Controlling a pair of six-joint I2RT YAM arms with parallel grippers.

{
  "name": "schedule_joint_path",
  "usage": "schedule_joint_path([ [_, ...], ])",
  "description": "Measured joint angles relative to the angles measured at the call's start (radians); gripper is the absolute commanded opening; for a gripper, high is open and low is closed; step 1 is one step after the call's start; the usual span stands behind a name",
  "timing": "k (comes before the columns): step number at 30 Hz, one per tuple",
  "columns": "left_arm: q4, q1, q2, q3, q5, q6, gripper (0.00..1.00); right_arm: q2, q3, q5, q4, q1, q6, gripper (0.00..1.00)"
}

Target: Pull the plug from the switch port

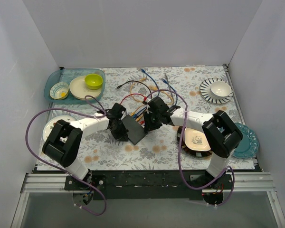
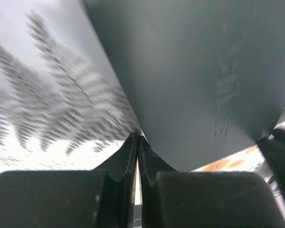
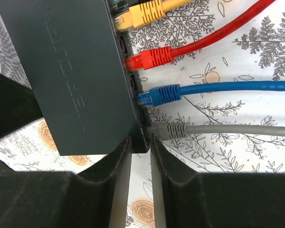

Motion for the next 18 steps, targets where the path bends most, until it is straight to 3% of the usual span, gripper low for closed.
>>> schedule_joint_path([
  [7,-0.006,0.181,-0.014,0.014,-0.018,0.051,0.0,-0.052,0.001,0.053,-0.035,0.018,0.003,0.25],
  [10,-0.015,0.244,-0.031,0.038,-0.037,0.065,0.0,-0.082,0.024,0.075,-0.052,-0.004,0.003,0.19],
  [15,-0.009,0.246,-0.064,0.032,-0.022,0.059,0.0,-0.024,0.166,0.093,-0.079,-0.073,-0.007,0.03],
  [18,0.013,0.237,-0.101,-0.034,0.0,0.044,0.0,0.037,0.216,0.097,-0.079,-0.092,-0.013,0.01],
])
